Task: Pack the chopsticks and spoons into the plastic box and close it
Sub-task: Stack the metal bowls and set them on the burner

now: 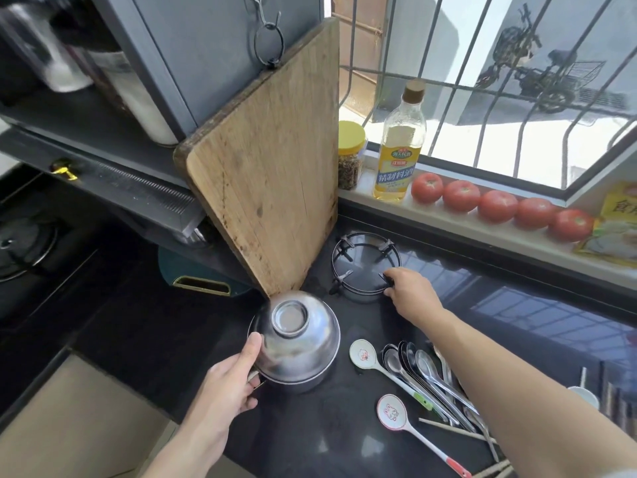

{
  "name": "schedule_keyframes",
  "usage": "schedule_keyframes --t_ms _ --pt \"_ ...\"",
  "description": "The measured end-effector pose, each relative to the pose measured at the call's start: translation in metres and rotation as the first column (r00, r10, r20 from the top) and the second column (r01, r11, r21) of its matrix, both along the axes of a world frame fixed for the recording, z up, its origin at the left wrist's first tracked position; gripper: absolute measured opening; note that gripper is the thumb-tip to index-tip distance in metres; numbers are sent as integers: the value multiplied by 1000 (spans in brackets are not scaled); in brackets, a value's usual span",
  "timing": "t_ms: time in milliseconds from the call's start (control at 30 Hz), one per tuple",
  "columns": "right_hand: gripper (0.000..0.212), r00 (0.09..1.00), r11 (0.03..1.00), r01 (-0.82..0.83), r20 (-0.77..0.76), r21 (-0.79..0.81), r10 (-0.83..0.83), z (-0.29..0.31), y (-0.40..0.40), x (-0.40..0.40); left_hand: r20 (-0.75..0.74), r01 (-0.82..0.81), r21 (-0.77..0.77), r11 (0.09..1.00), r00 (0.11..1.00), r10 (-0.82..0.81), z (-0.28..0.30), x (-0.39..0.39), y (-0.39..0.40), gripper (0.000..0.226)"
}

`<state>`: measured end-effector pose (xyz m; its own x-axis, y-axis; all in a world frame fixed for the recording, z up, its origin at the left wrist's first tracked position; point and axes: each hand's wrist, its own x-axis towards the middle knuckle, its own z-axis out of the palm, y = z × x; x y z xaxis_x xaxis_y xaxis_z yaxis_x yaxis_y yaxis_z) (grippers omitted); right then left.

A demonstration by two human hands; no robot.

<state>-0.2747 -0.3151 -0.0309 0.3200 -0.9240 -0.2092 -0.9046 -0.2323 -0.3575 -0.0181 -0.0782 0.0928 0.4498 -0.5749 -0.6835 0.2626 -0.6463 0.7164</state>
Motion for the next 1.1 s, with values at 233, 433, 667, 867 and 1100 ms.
schedule_keyframes --t_ms 233,433,667,867,1100 --pt "11 999 991 -26 38 -135 31 6 0 -4 -1 1 -3 1000 1000 -1 -1 1 0 55" --pt "13 996 986 -78 -42 -147 73 1 2 -6 5 10 0 1000 1000 -10 -1 -1 3 56" --pt "12 998 986 -52 -47 -158 45 -1 -2 -1 18 9 7 1000 1000 -9 3 1 5 56" --pt "16 994 983 -84 -89 -163 70 -2 1 -3 11 42 7 999 999 -42 -2 4 5 64" --pt "44 981 982 -129 -160 -138 106 3 6 -4 -6 81 9 997 997 -81 -4 -1 -1 64"
